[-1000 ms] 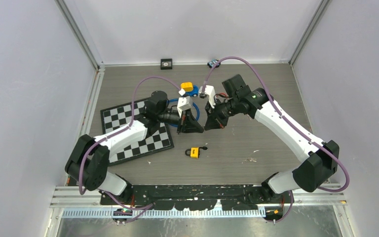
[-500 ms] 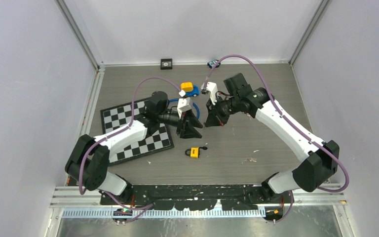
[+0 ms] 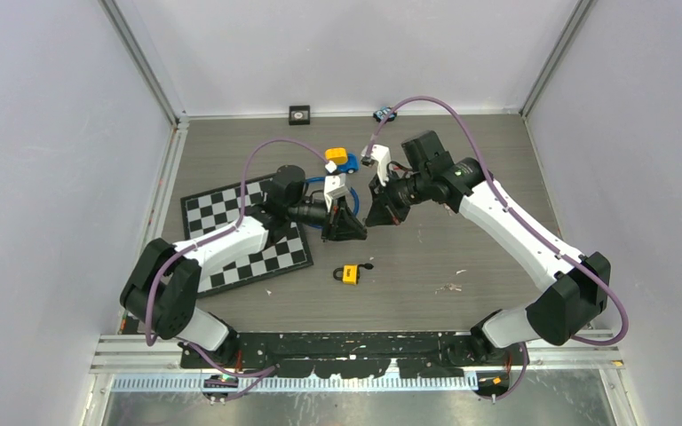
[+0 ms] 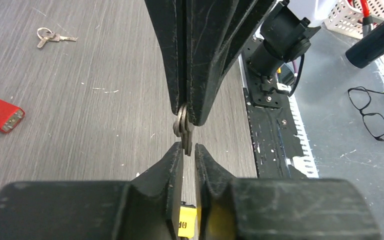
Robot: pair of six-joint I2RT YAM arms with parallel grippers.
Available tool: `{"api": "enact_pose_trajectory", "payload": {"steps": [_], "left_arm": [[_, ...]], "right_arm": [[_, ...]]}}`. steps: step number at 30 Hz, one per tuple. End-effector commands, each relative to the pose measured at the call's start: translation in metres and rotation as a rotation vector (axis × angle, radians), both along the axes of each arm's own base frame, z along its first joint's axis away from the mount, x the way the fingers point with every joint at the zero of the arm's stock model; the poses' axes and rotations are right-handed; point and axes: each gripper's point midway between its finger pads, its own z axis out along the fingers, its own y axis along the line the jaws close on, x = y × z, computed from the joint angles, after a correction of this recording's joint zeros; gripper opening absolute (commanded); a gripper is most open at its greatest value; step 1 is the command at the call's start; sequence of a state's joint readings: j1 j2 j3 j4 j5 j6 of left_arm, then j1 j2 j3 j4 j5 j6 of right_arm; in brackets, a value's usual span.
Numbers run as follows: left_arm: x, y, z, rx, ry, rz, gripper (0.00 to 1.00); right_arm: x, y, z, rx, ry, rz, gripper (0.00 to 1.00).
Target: Unlock with the key
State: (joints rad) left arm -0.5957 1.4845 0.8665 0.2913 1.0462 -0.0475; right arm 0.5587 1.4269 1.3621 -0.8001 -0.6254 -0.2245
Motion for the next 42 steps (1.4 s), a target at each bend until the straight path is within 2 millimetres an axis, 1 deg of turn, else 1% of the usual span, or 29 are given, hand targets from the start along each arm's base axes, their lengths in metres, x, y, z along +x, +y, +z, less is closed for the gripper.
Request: {"api": "enact_pose_trajectory", "payload": {"steps": [1, 3, 6, 9, 11, 15, 21, 23, 26, 29, 32, 36, 39, 42], "left_arm": [[0.005, -0.004, 0.014, -0.037, -0.065, -0.001, 0.14], [0.005, -0.005, 0.015, -0.037, -0.065, -0.001, 0.15], [0.004, -0.004, 0.017, -0.040, -0.072, 0.000, 0.19], [0.004, -0.004, 0.019, -0.043, -0.077, -0.002, 0.19], [0.004, -0.004, 0.019, -0.044, -0.077, -0.005, 0.15], [0.003, -0.004, 0.021, -0.048, -0.080, -0.007, 0.00], [0.001, -0.001, 0.021, -0.029, -0.100, -0.014, 0.00], [0.000, 0.001, 0.020, -0.016, -0.107, -0.018, 0.00], [-0.001, 0.003, 0.021, -0.011, -0.118, -0.014, 0.00], [-0.002, 0.005, 0.019, -0.002, -0.129, -0.011, 0.00], [-0.001, 0.007, 0.016, 0.013, -0.143, -0.005, 0.00], [0.000, 0.008, 0.013, 0.025, -0.152, 0.004, 0.00], [0.002, 0.009, 0.011, 0.041, -0.163, 0.015, 0.00], [0.004, 0.011, 0.009, 0.065, -0.184, 0.026, 0.00]], "right_arm": [[0.004, 0.003, 0.011, 0.036, -0.041, -0.002, 0.01], [0.003, 0.002, 0.009, 0.033, -0.034, -0.002, 0.01], [0.003, 0.002, 0.009, 0.031, -0.036, -0.002, 0.01], [0.003, 0.002, 0.008, 0.028, -0.033, -0.003, 0.01], [0.003, 0.002, 0.006, 0.027, -0.029, -0.004, 0.01], [0.005, 0.001, 0.004, 0.015, -0.030, -0.014, 0.01], [0.010, -0.005, -0.001, -0.022, -0.049, -0.044, 0.04], [0.012, -0.007, -0.002, -0.034, -0.055, -0.053, 0.06], [0.012, -0.009, -0.002, -0.045, -0.057, -0.060, 0.15], [0.012, -0.010, 0.001, -0.045, -0.064, -0.064, 0.26], [0.012, -0.010, 0.005, -0.038, -0.069, -0.068, 0.42], [0.009, -0.005, 0.007, -0.015, -0.042, -0.051, 0.46], [0.007, 0.001, 0.004, 0.000, -0.004, -0.033, 0.51], [0.005, 0.007, 0.003, 0.018, 0.034, -0.015, 0.51]]}}
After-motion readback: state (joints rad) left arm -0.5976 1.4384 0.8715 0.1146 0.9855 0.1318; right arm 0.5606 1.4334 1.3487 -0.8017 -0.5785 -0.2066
